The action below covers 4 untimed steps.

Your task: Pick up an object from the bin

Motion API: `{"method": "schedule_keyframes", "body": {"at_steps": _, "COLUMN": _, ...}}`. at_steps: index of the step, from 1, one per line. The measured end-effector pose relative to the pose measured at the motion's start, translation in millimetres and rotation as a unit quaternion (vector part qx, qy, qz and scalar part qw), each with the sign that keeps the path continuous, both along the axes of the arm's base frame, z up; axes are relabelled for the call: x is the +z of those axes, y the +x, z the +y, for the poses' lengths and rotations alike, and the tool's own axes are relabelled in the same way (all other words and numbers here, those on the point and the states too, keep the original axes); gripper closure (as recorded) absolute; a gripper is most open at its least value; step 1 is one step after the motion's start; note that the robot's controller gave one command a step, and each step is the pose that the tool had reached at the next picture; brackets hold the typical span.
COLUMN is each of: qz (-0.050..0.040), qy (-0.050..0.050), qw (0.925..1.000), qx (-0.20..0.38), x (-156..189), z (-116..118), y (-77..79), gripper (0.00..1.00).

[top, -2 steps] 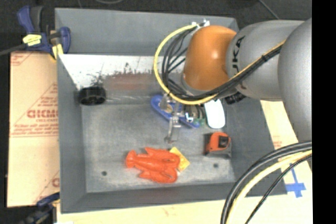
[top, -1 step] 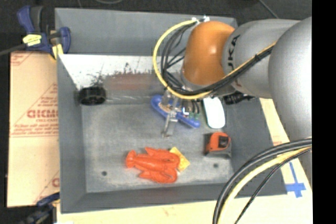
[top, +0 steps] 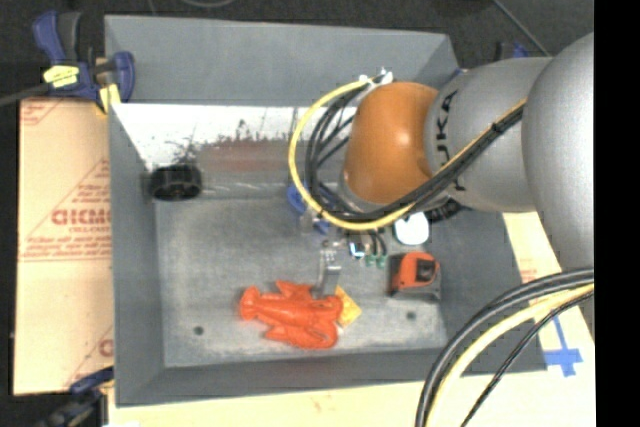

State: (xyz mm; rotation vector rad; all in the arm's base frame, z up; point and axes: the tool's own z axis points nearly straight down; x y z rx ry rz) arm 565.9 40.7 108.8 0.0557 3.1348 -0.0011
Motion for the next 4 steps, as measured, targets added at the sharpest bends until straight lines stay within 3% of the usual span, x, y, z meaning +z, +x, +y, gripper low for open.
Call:
{"method": "schedule_keyframes", "body": {"at_steps": 1, "qz": 0.0031, "qy": 0.0, "qw": 0.9958, "qx": 0.092, "x": -22.6, "z": 20.4, "y": -8.9, "gripper": 0.0}}
{"method": "schedule_keyframes", "body": {"at_steps": 2, "qz": 0.0015, "qy": 0.0, "qw": 0.9977, "qx": 0.068, "x": -31.5, "z": 31.2, "y": -29.2, "gripper": 0.0}}
{"method": "schedule_keyframes", "body": {"at_steps": 3, "qz": -0.0039, "qy": 0.001, "qw": 0.9978, "qx": 0.067, "x": -35.8, "z": 35.3, "y": -43.3, "gripper": 1.0}}
{"method": "schedule_keyframes", "body": {"at_steps": 4, "qz": -0.0039, "qy": 0.001, "qw": 0.9978, "qx": 0.067, "x": -35.8, "z": 35.4, "y": -43.3, "gripper": 1.0}}
